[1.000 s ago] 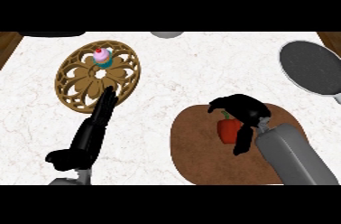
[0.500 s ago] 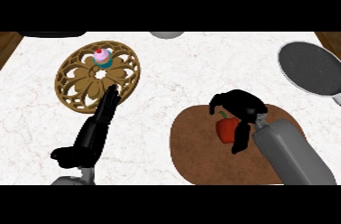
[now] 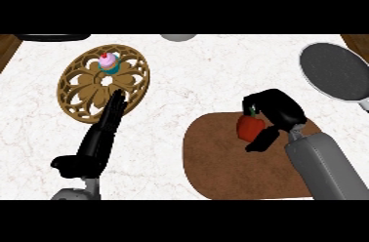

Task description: Pick the bell pepper from the cutting board and place it in the pan

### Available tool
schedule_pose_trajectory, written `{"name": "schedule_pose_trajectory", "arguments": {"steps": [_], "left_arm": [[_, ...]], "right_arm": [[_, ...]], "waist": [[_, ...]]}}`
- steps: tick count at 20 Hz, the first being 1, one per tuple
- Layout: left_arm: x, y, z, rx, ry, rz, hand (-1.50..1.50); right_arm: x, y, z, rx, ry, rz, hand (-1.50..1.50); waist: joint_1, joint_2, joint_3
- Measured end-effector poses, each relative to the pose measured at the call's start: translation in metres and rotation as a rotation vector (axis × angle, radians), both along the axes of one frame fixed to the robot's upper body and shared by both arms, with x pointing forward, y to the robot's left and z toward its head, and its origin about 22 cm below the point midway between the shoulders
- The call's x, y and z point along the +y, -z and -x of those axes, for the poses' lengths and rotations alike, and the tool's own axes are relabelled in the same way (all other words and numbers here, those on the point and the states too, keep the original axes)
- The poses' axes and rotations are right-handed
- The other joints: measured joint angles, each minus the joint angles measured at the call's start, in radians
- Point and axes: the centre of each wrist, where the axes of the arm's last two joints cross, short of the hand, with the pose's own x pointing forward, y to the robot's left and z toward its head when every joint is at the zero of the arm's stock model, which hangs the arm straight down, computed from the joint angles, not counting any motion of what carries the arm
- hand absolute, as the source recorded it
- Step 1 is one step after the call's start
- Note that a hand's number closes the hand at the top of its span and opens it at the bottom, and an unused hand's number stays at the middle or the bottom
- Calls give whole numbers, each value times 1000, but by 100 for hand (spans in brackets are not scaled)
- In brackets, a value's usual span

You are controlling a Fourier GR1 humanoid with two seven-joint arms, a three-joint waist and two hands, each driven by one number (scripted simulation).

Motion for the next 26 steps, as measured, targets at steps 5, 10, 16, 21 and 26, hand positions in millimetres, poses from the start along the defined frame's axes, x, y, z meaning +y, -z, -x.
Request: {"name": "schedule_pose_trajectory", "arguments": {"steps": [5, 10, 16, 21, 26], "left_arm": [[7, 2, 6, -2, -3, 1, 0], [8, 5, 4, -3, -7, 1, 0], [2, 3, 5, 1, 3, -4, 0], [-2, -5, 4, -6, 5, -5, 0], [-3, -1, 3, -10, 10, -1, 0]], "right_arm": [[-16, -24, -3, -133, 254, -48, 150], [-15, -60, 4, -333, 385, -136, 150], [-23, -89, 16, -427, 529, -287, 150], [-52, -89, 9, -441, 651, -393, 150], [-91, -76, -10, -483, 743, -439, 150]], "waist": [[-3, 0, 2], [-7, 0, 2], [-2, 2, 3], [5, 4, 3], [11, 7, 3]]}}
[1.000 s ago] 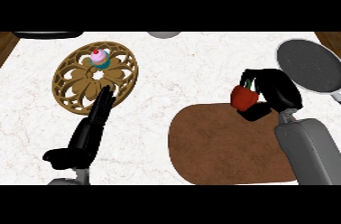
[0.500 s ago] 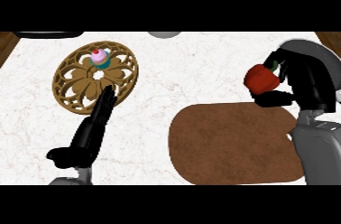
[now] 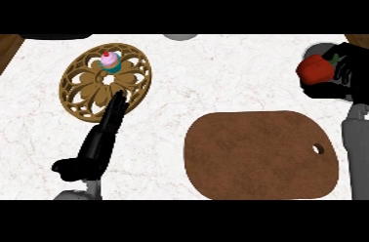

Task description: Pick the bell pepper from the cutting board and place it in the pan

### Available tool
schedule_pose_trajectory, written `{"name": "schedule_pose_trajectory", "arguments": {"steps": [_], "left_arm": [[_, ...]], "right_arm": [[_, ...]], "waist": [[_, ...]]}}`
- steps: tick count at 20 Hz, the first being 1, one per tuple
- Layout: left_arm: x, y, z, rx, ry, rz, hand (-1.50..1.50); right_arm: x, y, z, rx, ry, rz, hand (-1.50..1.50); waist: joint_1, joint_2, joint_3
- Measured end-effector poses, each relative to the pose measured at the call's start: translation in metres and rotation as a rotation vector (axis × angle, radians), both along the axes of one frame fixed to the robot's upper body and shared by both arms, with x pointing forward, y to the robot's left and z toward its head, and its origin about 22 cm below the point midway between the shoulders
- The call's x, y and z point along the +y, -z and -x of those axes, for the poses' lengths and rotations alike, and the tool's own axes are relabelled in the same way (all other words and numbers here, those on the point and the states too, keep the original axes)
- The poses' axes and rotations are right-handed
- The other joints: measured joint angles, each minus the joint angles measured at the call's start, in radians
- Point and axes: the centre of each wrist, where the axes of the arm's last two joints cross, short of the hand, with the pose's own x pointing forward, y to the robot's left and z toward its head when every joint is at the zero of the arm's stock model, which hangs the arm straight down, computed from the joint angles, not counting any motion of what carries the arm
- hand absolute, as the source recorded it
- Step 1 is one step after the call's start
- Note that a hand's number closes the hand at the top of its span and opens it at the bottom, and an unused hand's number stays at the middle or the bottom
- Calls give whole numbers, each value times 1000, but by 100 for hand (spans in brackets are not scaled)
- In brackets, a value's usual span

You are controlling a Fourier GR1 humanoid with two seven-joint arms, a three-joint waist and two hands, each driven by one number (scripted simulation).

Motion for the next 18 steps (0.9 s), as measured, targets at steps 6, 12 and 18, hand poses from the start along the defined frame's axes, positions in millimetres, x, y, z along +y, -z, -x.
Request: {"name": "schedule_pose_trajectory", "arguments": {"steps": [6, 12, 18], "left_arm": [[0, 1, 1, -4, 18, 2, 0], [-9, 1, -6, -9, 31, 8, 0], [-12, -4, -5, -21, 50, 5, 0]], "right_arm": [[-56, 17, -19, -79, 109, 85, 150], [-100, 25, -30, -190, 222, 108, 150], [-138, 26, -29, -242, 270, 94, 150]], "waist": [[14, 6, 1], [30, 13, 3], [49, 21, 5]]}}
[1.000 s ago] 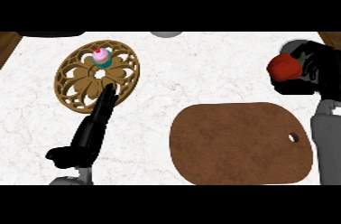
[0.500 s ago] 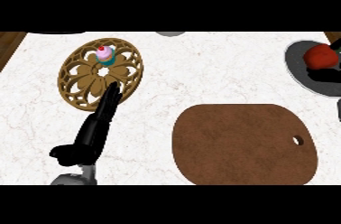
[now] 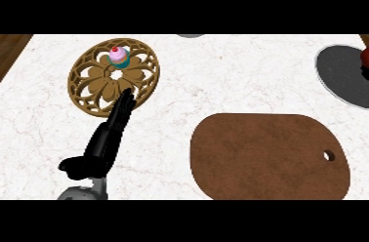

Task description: Pick the bell pepper from the cutting board and place it in the pan

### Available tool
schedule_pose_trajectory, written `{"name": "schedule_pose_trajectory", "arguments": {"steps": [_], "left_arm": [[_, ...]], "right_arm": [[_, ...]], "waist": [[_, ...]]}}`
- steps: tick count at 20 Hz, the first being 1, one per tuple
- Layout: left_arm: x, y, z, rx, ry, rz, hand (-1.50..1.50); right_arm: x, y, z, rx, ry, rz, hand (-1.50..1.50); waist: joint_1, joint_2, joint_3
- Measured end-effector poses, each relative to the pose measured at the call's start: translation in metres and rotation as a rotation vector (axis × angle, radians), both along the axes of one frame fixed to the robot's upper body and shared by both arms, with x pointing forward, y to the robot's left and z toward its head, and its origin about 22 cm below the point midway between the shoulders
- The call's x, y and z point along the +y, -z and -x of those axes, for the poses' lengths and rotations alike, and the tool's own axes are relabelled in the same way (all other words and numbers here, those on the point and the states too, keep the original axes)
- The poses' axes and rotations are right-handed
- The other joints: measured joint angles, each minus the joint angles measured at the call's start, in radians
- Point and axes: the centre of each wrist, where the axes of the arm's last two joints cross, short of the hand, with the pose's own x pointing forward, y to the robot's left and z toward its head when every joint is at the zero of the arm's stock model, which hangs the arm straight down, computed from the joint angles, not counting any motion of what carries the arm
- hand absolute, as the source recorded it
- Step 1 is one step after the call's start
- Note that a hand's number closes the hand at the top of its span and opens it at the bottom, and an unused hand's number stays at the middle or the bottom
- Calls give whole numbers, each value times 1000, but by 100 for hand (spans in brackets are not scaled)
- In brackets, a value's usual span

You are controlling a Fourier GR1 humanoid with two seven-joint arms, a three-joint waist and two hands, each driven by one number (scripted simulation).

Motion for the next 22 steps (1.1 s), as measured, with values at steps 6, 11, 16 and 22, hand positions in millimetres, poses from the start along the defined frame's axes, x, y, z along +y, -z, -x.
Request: {"name": "schedule_pose_trajectory", "arguments": {"steps": [6, 11, 16, 22], "left_arm": [[-4, -1, -1, -4, 20, 5, 0], [-11, -3, -6, -16, 39, 6, 0], [-12, -6, -8, -18, 45, 5, 0], [-7, -5, -8, -12, 31, 13, 0]], "right_arm": [[-22, 8, 8, 145, 3, -65, -150], [-23, 11, 6, 377, -89, -146, -150], [-15, 10, -1, 401, -173, -231, -150], [-15, 8, -2, 190, -228, -340, -150]], "waist": [[24, 13, 0], [42, 19, 2], [48, 21, 4], [32, 17, 5]]}}
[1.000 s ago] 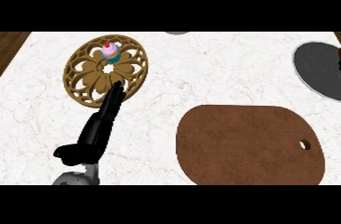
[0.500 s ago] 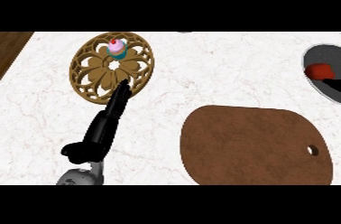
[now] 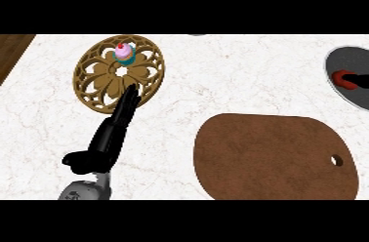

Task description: Pick the bell pepper from the cutting board and place it in the pan

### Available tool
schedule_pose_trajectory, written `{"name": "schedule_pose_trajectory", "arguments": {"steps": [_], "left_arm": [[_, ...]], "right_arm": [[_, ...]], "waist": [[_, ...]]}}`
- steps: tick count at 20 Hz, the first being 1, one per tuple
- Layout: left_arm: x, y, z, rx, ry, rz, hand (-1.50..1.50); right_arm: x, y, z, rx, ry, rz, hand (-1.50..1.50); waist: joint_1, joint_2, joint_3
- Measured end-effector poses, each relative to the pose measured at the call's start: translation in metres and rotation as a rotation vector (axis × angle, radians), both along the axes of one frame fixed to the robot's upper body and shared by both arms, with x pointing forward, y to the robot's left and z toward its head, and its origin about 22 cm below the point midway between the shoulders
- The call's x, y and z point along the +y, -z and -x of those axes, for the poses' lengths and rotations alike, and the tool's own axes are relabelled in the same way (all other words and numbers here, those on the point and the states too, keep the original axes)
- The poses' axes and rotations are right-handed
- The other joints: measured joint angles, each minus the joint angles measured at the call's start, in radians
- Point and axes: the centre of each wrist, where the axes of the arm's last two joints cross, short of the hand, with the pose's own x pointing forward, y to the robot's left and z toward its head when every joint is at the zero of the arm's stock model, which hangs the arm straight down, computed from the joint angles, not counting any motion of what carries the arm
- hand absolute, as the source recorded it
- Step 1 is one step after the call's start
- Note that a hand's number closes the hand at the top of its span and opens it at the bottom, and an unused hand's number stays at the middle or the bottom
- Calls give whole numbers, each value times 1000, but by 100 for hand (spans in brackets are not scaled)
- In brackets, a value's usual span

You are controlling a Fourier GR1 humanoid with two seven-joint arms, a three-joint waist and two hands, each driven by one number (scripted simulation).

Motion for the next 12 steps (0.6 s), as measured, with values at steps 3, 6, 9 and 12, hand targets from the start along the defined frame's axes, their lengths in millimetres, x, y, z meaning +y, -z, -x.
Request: {"name": "schedule_pose_trajectory", "arguments": {"steps": [3, 6, 9, 12], "left_arm": [[3, 2, 1, 4, -7, -5, 0], [2, 1, 2, 7, -16, -1, 0], [8, 3, 2, 6, -28, -6, 0], [10, 9, 6, 20, -39, -9, 0]], "right_arm": [[-9, -4, 4, -71, 11, -76, -150], [-24, -7, 15, -112, 1, -157, -150], [-43, -8, 31, -141, -37, -242, -150], [-59, -10, 45, -154, -101, -319, -150]], "waist": [[-5, -1, 0], [-16, -6, -1], [-28, -10, -2], [-36, -14, -2]]}}
